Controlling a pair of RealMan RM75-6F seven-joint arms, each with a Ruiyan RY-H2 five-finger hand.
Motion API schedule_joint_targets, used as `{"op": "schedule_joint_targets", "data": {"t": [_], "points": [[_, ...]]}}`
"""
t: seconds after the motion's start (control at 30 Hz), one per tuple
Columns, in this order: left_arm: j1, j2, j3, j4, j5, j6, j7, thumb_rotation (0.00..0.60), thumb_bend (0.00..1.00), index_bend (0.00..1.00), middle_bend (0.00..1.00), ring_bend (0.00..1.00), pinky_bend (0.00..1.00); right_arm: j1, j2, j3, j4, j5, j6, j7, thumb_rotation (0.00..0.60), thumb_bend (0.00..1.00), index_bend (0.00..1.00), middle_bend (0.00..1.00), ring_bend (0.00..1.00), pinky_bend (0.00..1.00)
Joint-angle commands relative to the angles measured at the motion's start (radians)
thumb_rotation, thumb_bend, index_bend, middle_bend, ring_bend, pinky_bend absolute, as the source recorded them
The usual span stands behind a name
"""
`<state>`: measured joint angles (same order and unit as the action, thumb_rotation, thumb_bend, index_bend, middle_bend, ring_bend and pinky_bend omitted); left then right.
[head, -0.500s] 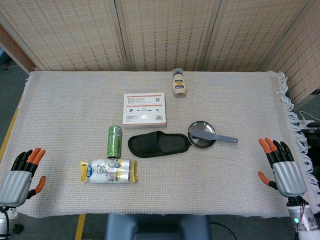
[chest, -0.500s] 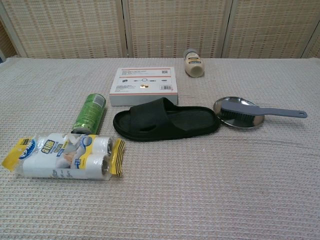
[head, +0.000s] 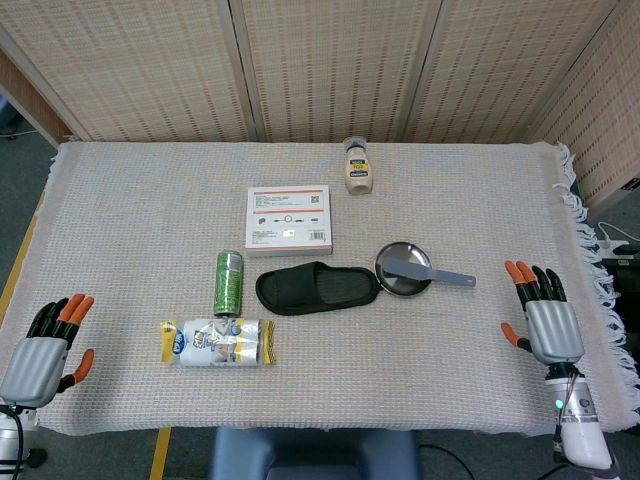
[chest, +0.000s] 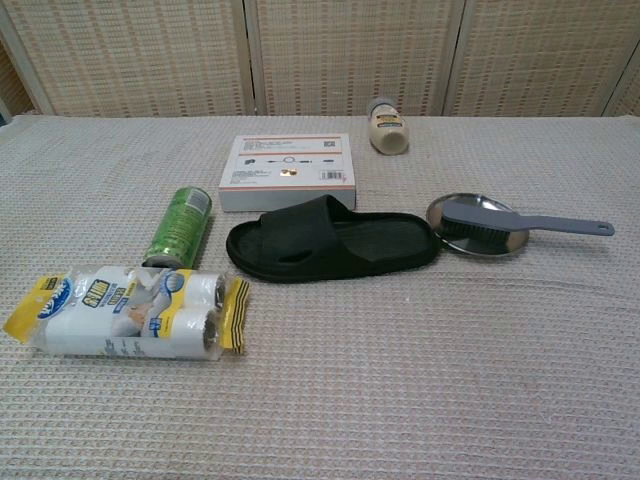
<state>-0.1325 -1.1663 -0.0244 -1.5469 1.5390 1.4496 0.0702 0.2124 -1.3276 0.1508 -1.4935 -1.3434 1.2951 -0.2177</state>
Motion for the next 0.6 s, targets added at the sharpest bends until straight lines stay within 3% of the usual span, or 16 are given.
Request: {"op": "schedule_joint_targets", "data": {"t": [0.03,0.13,0.23,0.6], "points": [[-0.002,0.0,0.001,0.001,-0.002,-0.007,-0.003,0.6,0.46,0.0,0.0,0.0,0.08,0.058,-0.032,0.042,0.013,0.059,-0.07,-0.054,0.6,0.16,0.11,0.08,0.0,0.01],[-0.009,0.004,0.002,0.002,-0.013,-0.026,-0.02,0.6,0.46,0.0,0.0,0.0,0.08,0.196,-0.129,0.13,0.09,0.205,-0.218,-0.16,0.6,0.16,0.15,0.11,0.0,0.02],[-0.009,0.011,0.001,0.0,-0.019,-0.03,-0.034,0.6,0.46,0.0,0.0,0.0,0.08,0.264,-0.189,0.159,0.146,0.297,-0.286,-0.212,0.6,0.16,0.17,0.14,0.0,0.02],[-0.013,0.03,0.003,-0.01,-0.024,-0.04,-0.068,0.6,0.46,0.0,0.0,0.0,0.08,0.425,-0.366,0.194,0.343,0.448,-0.378,-0.275,0.6,0.16,0.24,0.2,0.04,0.04]]}}
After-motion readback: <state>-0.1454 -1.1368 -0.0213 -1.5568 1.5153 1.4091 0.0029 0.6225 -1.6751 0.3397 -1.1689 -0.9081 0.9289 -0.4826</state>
